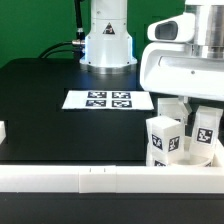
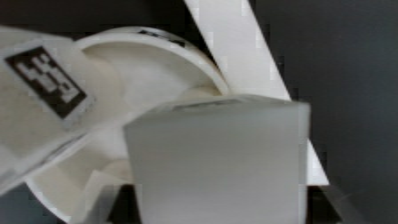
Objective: Assemble stool
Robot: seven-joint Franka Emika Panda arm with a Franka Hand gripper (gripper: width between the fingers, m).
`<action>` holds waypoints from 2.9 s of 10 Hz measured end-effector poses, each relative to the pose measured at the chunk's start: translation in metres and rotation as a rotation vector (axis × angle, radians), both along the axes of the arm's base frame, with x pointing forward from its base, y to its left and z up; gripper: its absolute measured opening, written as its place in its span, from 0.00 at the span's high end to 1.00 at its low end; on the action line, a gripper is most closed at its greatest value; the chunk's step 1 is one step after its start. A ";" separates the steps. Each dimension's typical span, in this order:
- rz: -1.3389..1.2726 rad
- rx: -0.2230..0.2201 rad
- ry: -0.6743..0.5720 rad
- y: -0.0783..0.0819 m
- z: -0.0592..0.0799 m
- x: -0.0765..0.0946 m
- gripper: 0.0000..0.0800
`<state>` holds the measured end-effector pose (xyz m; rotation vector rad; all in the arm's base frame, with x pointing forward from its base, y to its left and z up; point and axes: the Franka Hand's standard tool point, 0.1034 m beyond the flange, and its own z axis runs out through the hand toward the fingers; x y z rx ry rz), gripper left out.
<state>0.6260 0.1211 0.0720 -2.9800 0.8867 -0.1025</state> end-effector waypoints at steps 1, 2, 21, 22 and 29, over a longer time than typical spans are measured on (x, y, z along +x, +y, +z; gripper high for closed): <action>-0.077 0.005 0.001 0.000 0.000 0.000 0.58; -0.152 0.011 0.002 0.000 0.000 0.000 0.58; -0.887 0.261 -0.021 -0.009 0.015 0.007 0.19; -0.821 0.252 -0.027 -0.008 0.014 0.006 0.19; 0.006 0.105 -0.074 -0.014 0.018 0.008 0.19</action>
Offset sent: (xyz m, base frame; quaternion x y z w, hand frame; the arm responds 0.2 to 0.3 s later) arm -0.0138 0.0047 0.0001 0.0576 0.0307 0.4608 0.8851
